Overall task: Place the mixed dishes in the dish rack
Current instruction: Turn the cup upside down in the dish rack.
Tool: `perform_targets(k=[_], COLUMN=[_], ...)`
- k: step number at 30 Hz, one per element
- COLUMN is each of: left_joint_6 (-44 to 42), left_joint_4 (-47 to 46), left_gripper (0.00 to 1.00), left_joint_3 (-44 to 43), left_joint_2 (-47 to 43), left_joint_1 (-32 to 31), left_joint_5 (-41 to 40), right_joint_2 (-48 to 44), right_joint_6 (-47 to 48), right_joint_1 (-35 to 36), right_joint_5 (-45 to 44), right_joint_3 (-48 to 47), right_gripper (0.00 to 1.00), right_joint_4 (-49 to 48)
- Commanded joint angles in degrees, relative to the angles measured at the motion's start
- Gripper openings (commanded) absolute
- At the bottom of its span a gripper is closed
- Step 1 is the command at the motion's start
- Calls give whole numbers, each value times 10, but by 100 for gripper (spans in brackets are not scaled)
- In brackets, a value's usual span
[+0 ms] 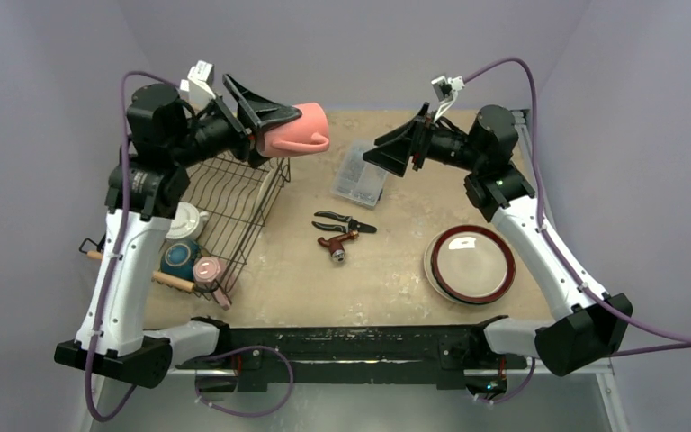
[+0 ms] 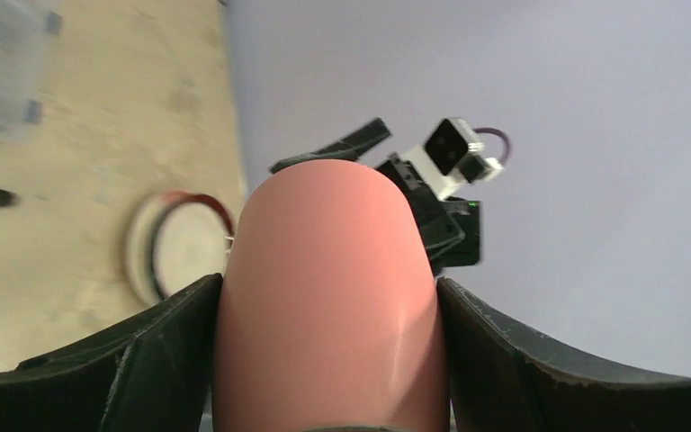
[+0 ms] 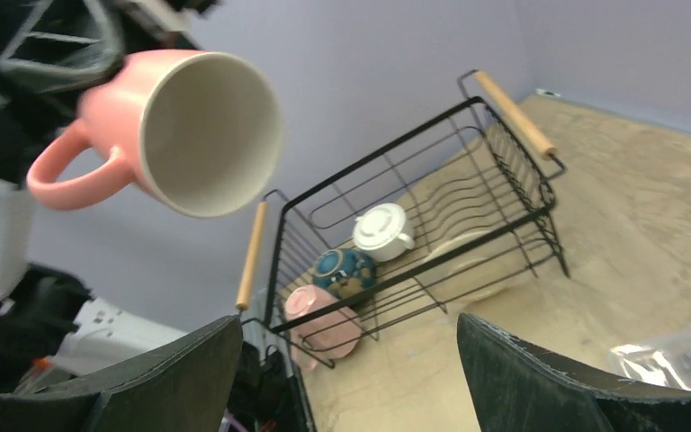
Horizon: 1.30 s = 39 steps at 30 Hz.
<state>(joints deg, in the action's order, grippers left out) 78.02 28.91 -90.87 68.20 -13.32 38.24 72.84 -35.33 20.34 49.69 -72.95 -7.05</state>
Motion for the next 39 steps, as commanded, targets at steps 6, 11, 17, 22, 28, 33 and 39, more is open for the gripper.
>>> perform_targets(k=[6,11,17,22,28,33,39], left_joint_6=[-480,-571,-596,-631,-668,-699,-741], left_joint_4=[404,402,320,286,240,220,191], left_gripper=[0,0,0,0,0,0,0], left_joint_3=[-138,-82,27,94,145,167,182], left_joint_2=[11,-3,-25,-10,49,107,154], left_joint_1=[56,71,93,115,125,126,128], left_joint_5=[-281,-409,-499,-540,-472,-459,-459], right_joint_2=[-5,1,6,8,9,10,21], right_joint_6=[88,94,102,95,98,99,96], right_joint_1=[-1,-2,-2,-3,-2,-2,-1], right_joint_5=[-102,-103,-97,-91,-89,-86,-84], right_joint_3=[-45,-58,-74,-74,-76,-74,-76], right_gripper=[90,90,90,90,90,90,90], right_joint_4=[157,187,233,242,250,256,251])
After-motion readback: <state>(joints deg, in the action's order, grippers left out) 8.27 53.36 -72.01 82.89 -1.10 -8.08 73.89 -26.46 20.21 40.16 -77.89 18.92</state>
